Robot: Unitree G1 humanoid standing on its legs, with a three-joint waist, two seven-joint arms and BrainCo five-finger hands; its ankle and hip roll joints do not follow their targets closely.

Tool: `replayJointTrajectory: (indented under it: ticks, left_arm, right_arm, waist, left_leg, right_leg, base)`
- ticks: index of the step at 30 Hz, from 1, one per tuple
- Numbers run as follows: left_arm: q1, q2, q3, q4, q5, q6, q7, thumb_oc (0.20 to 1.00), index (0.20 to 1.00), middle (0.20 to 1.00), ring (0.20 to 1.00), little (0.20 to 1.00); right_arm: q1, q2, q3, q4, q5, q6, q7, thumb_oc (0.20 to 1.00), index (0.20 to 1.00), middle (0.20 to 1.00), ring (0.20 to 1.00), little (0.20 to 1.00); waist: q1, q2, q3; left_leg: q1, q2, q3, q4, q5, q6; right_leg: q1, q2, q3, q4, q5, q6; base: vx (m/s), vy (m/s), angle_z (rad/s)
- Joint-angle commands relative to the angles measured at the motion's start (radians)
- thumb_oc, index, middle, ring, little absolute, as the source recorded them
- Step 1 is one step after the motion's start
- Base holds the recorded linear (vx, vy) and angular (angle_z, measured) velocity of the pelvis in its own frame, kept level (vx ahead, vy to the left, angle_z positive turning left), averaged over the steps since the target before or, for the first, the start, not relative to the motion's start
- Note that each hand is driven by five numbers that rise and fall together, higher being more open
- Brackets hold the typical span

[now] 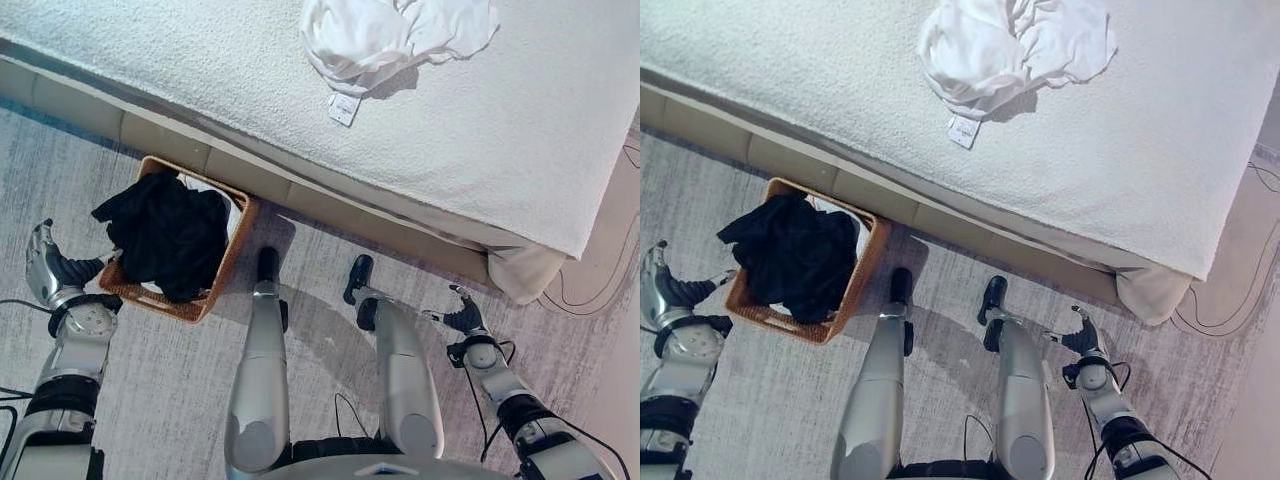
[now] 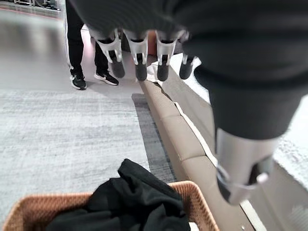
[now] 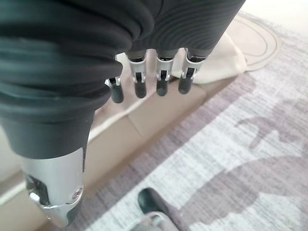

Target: Pick up clothes into the bucket

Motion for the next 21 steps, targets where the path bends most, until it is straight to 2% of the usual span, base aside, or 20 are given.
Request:
replayJointTrajectory:
  ticks: [1,2,5,6,7,12,13,17,21]
  left_arm:
    - [0.052,0.018,0.079,-0.006,0.023,0.004,0.059,1.0,1.0,1.0,1.0,1.0]
    - [0.054,0.015,0.086,-0.02,0.026,0.006,0.061,1.0,1.0,1.0,1.0,1.0]
    - [0.071,-0.033,0.102,-0.08,0.019,-0.002,0.066,1.0,1.0,1.0,1.0,1.0]
    - [0.076,-0.095,0.103,-0.129,-0.048,-0.042,0.054,1.0,1.0,1.0,1.0,1.0]
    - [0.077,-0.096,0.102,-0.129,-0.048,-0.042,0.054,1.0,1.0,1.0,1.0,1.0]
    - [0.089,-0.2,0.042,-0.137,-0.22,-0.107,-0.066,1.0,1.0,1.0,1.0,1.0]
    - [0.084,-0.232,0.007,-0.11,-0.243,-0.118,-0.096,1.0,1.0,1.0,1.0,1.0]
    - [0.075,-0.282,-0.059,-0.044,-0.254,-0.118,-0.143,1.0,1.0,1.0,1.0,1.0]
    - [0.082,-0.326,-0.144,0.006,-0.283,-0.133,-0.187,1.0,1.0,1.0,1.0,1.0]
  right_arm:
    - [0.024,-0.039,-0.001,-0.059,0.015,-0.027,-0.029,1.0,1.0,1.0,1.0,1.0]
    - [0.021,-0.044,-0.006,-0.088,0.01,-0.028,-0.033,1.0,1.0,1.0,1.0,1.0]
    - [0.015,-0.052,-0.041,-0.191,0.029,-0.042,-0.051,1.0,1.0,1.0,1.0,1.0]
    - [-0.006,-0.057,-0.084,-0.287,0.059,-0.063,-0.076,1.0,1.0,1.0,1.0,1.0]
    - [-0.005,-0.058,-0.084,-0.288,0.06,-0.063,-0.076,1.0,1.0,1.0,1.0,1.0]
    - [-0.113,-0.077,-0.139,-0.412,0.073,-0.079,-0.126,1.0,1.0,1.0,1.0,1.0]
    - [-0.172,-0.096,-0.14,-0.408,0.065,-0.071,-0.14,1.0,1.0,1.0,1.0,1.0]
    - [-0.283,-0.121,-0.143,-0.373,0.066,-0.059,-0.173,1.0,1.0,1.0,1.0,1.0]
    - [-0.496,-0.177,-0.13,-0.241,0.098,-0.04,-0.231,1.0,1.0,1.0,1.0,1.0]
  waist:
    - [0.001,-0.004,-0.014]
    - [0.0,-0.004,-0.014]
    - [0.001,0.001,-0.014]
    - [0.004,0.008,-0.014]
    - [0.003,0.01,-0.014]
    - [0.017,0.045,-0.014]
    - [0.024,0.058,-0.014]
    - [0.041,0.078,-0.014]
    - [0.077,0.104,-0.014]
  left_leg:
    - [0.021,-0.041,0.019,0.018,-0.049,0.039]
    - [0.005,-0.045,0.022,0.006,-0.015,0.042]
    - [0.013,-0.046,0.019,-0.007,-0.012,0.042]
    - [0.022,-0.05,0.016,-0.018,-0.008,0.044]
    - [0.023,-0.05,0.015,-0.018,-0.008,0.044]
    - [0.048,-0.067,0.006,-0.046,-0.001,0.048]
    - [0.055,-0.074,0.002,-0.05,-0.001,0.049]
    - [0.062,-0.085,-0.009,-0.051,-0.001,0.051]
    - [0.073,-0.094,-0.026,-0.062,0.006,0.05]
  right_leg:
    - [0.063,-0.034,0.016,-0.016,-0.044,0.075]
    - [0.05,-0.037,0.006,-0.031,-0.015,0.067]
    - [0.057,-0.037,0.003,-0.034,-0.017,0.067]
    - [0.066,-0.039,0.0,-0.038,-0.017,0.067]
    - [0.066,-0.039,0.0,-0.038,-0.017,0.067]
    - [0.081,-0.054,-0.003,-0.026,-0.024,0.066]
    - [0.086,-0.061,-0.004,-0.017,-0.029,0.066]
    - [0.094,-0.075,-0.01,0.003,-0.04,0.064]
    - [0.102,-0.087,-0.021,0.023,-0.05,0.063]
  base:
    - [-0.07,0.017,-0.01]
    - [-0.07,0.012,-0.01]
    - [-0.02,0.003,0.0]
    - [0.0,0.0,0.0]
    - [0.0,0.0,0.0]
    - [0.0,0.012,0.03]
    - [0.0,0.0,0.0]
    - [0.01,-0.014,0.14]
    - [0.01,-0.048,0.14]
